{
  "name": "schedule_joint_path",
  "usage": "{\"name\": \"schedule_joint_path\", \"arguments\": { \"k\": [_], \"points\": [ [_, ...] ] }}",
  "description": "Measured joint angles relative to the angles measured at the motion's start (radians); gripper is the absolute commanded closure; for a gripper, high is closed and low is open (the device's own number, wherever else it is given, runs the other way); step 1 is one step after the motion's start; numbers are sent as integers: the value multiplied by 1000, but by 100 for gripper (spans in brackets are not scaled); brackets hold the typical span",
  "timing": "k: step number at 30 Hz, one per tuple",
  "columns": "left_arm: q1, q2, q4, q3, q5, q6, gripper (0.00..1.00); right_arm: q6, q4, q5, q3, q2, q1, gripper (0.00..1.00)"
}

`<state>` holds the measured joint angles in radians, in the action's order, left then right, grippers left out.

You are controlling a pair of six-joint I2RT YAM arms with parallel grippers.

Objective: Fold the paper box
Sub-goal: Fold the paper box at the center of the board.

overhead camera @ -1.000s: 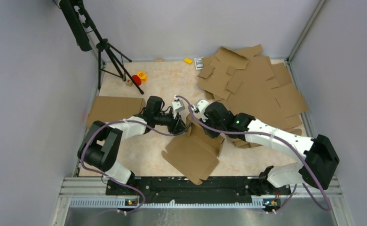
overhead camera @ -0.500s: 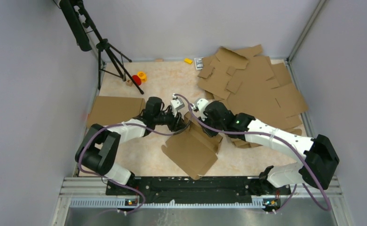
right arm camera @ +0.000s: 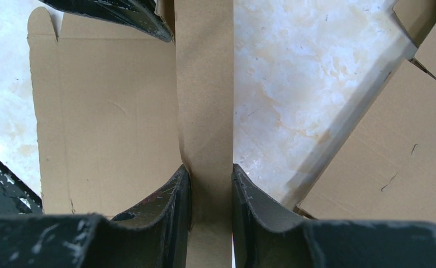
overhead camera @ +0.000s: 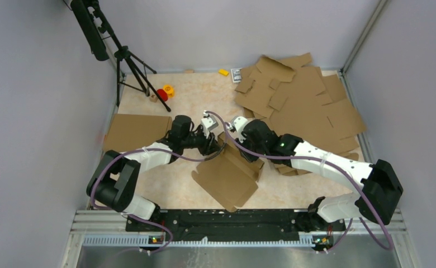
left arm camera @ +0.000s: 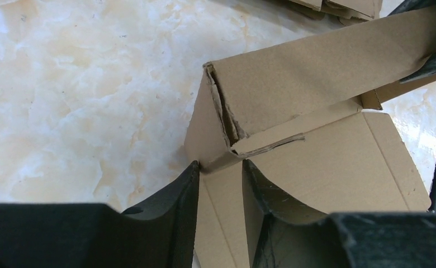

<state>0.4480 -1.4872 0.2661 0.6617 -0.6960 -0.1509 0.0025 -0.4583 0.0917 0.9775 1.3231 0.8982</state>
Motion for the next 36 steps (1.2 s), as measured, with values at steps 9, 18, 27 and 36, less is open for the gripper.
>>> {"name": "schedule_joint_path", "arguments": {
  "k": [9, 18, 27, 36],
  "points": [
    [3, 0, 2, 0, 77, 12, 66, 0, 2, 0, 0, 0, 0, 91],
    [5, 0, 0, 0, 123, 14, 77, 0, 2, 0, 0, 0, 0, 91],
    [6, -1, -4, 1, 69, 4, 85, 0, 2, 0, 1, 0, 0, 91],
    [20, -11, 4, 8, 144, 37, 81, 0, 2, 0, 1, 0, 0, 91]
  ]
}}
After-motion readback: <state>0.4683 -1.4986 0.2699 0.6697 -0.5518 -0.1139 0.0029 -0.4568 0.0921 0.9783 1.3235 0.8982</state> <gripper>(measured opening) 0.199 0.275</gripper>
